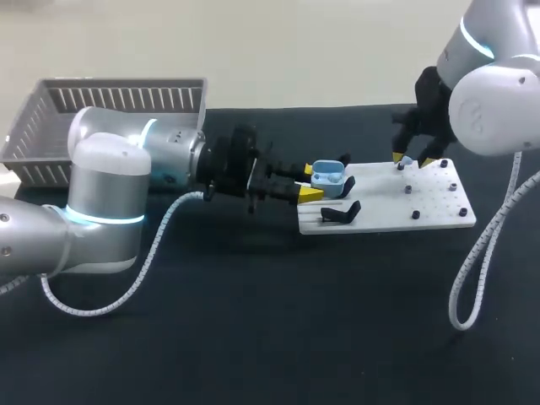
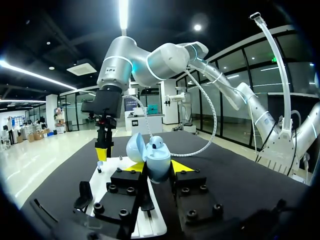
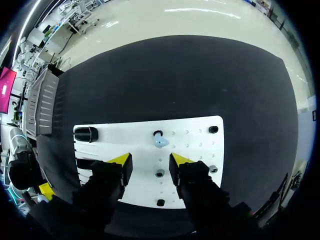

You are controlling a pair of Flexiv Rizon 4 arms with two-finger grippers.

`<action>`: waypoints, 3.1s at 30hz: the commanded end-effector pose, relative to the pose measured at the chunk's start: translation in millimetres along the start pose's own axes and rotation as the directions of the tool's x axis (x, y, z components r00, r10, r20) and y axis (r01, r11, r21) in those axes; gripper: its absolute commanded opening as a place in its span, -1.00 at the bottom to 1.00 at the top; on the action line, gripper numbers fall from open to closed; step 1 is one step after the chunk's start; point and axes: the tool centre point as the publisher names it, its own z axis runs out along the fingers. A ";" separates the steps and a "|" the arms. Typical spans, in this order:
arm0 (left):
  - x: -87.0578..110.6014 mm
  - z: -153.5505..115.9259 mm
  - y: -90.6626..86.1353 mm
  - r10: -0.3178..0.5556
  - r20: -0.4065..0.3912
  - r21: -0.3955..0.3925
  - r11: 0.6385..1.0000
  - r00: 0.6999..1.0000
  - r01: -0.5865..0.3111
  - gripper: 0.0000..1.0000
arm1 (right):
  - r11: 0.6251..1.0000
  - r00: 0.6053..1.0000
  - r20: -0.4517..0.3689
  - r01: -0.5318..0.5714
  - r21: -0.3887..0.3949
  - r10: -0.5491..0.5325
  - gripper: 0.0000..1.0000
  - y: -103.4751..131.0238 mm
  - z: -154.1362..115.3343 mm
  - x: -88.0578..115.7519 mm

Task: Pick up each earbud case from the left stands, insert the matching earbuds, close the lid, and place the case in the box.

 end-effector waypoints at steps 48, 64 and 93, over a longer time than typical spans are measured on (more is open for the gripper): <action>0.5 0.2 -1.3 0.003 0.001 -0.005 1.000 1.000 -0.003 -1.00 | 0.999 0.998 -0.019 -0.053 -0.006 0.053 -1.00 -9.0 21.1 -16.0; 0.5 0.2 -1.3 0.003 0.001 -0.005 1.000 1.000 -0.003 -1.00 | 1.000 1.000 0.012 0.012 -0.019 -0.012 -1.00 1.6 -56.1 23.4; 0.5 0.2 -1.3 0.003 0.001 -0.005 1.000 1.000 -0.003 -1.00 | 0.951 0.944 -0.115 0.309 -0.026 -0.310 -1.00 68.0 -131.9 78.6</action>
